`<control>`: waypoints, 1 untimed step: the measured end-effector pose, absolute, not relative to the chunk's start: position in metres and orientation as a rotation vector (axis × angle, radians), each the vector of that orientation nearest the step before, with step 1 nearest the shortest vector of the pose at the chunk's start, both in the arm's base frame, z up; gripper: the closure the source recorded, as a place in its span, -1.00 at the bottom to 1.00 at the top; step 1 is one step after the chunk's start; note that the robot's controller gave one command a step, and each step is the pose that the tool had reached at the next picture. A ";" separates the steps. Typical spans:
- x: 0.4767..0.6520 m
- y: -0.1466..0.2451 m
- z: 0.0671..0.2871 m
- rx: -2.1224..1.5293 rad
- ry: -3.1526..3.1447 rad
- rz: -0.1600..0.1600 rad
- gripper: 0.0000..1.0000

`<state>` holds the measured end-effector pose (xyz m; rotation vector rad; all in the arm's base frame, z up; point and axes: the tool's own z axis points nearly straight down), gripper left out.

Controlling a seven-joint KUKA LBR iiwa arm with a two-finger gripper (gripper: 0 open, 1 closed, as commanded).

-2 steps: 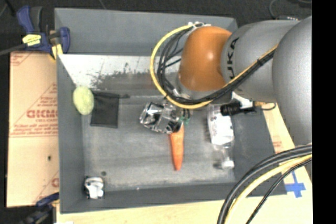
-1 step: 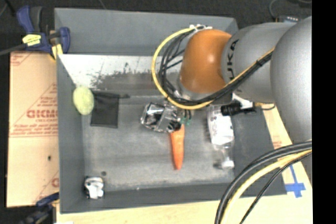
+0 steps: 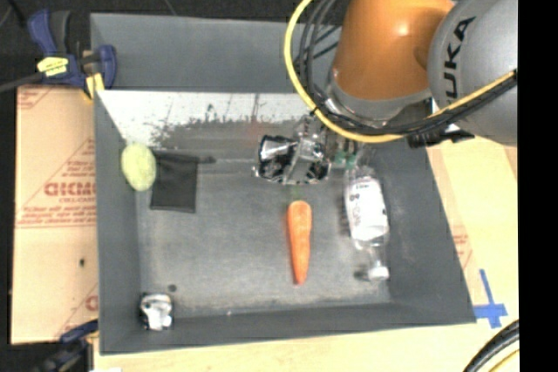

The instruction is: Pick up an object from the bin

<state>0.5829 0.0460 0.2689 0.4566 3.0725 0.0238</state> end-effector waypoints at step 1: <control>0.582 0.046 0.266 0.458 3.078 0.022 1.00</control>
Offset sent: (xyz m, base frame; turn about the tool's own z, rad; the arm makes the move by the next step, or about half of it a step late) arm -0.0191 0.0065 0.0604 0.0668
